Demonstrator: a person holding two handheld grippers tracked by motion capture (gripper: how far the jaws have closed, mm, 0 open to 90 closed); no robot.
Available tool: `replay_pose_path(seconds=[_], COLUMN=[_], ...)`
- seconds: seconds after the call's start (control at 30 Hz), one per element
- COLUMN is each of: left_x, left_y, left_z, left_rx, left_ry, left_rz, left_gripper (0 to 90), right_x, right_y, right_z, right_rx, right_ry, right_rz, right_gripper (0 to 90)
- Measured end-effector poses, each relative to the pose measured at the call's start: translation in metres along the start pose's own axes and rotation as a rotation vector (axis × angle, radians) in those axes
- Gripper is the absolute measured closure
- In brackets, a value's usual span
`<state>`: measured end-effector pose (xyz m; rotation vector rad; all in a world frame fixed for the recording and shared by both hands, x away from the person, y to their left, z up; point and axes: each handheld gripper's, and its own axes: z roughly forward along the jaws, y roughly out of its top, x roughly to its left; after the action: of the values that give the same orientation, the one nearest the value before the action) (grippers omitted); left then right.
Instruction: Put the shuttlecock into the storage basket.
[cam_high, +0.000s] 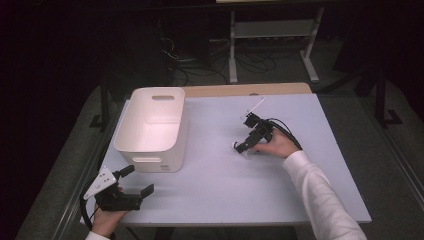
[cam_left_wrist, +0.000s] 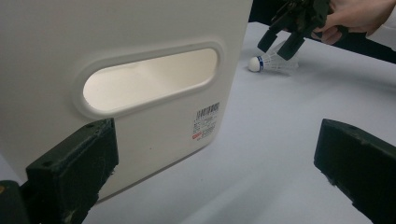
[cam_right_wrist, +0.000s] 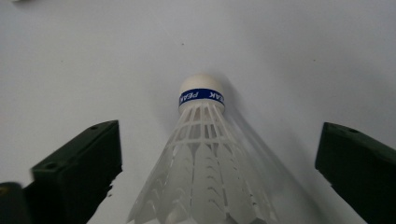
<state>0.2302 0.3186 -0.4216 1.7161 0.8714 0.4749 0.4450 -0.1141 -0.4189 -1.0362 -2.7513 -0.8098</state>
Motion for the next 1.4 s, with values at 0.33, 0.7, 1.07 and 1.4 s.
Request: replay_pose_path(seconds=[0.33,0.7,1.07,1.4], left_x=[-0.001,0.0,0.0,0.0], left_y=[0.0,0.0,0.0,0.0], left_z=[0.0,0.0,0.0,0.0], left_rx=[0.0,0.003,0.01,0.01], left_ry=[-0.006,-0.005,-0.009,-0.009], left_rz=[-0.003,-0.001,0.011,0.01], left_gripper=[0.0,0.0,0.0,0.0], right_x=[0.0,0.007,0.01,0.011], right_y=[0.0,0.008,0.01,0.012], right_z=[0.001,0.008,0.01,0.006], right_rx=[0.025,0.059,0.083,0.083], right_ry=[0.022,-0.011,-0.041,-0.051], right_rz=[0.012,0.0,0.019,0.028], right_gripper=[20.9,41.1,53.6,63.5])
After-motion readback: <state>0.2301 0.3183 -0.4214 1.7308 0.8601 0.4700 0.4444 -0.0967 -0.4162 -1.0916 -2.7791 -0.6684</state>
